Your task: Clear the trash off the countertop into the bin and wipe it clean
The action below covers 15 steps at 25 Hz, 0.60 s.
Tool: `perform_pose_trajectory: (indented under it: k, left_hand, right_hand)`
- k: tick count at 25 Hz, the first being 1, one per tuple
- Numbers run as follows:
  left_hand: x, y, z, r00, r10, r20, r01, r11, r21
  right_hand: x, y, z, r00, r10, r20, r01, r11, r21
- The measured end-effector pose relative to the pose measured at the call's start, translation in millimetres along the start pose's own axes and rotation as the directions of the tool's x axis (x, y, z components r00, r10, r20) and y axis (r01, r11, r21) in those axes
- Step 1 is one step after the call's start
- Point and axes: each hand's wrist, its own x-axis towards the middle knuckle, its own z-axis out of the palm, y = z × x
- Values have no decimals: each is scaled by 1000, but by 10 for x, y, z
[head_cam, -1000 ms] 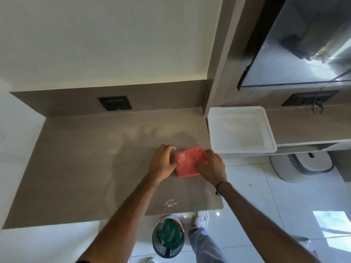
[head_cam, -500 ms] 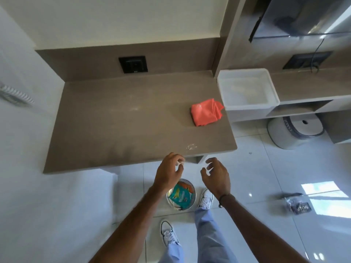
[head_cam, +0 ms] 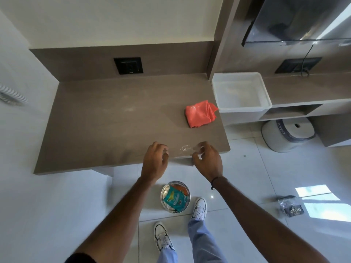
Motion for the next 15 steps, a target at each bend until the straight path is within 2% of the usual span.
perform_pose_trajectory:
  k: [5,9,12,15]
  left_hand:
    - [147,-57,53,1000,-14,7,14,1000,7]
    - [-184,83,179,999,32,-2,-32,999,11]
    - [-641,-8,413,992,24,127,-30,999,43]
    - [-1006,-408,847,954,-145,262,129,989,79]
  right_hand:
    - [440,-80,-149,1000,-13,-27,13,1000,25]
    - [97,29,-43,991,-125,-48,127,991,39]
    - [-382,289,255,992,-115,56,113,993,22]
    - [-610,782,746,968,57,246,-44,997,-59]
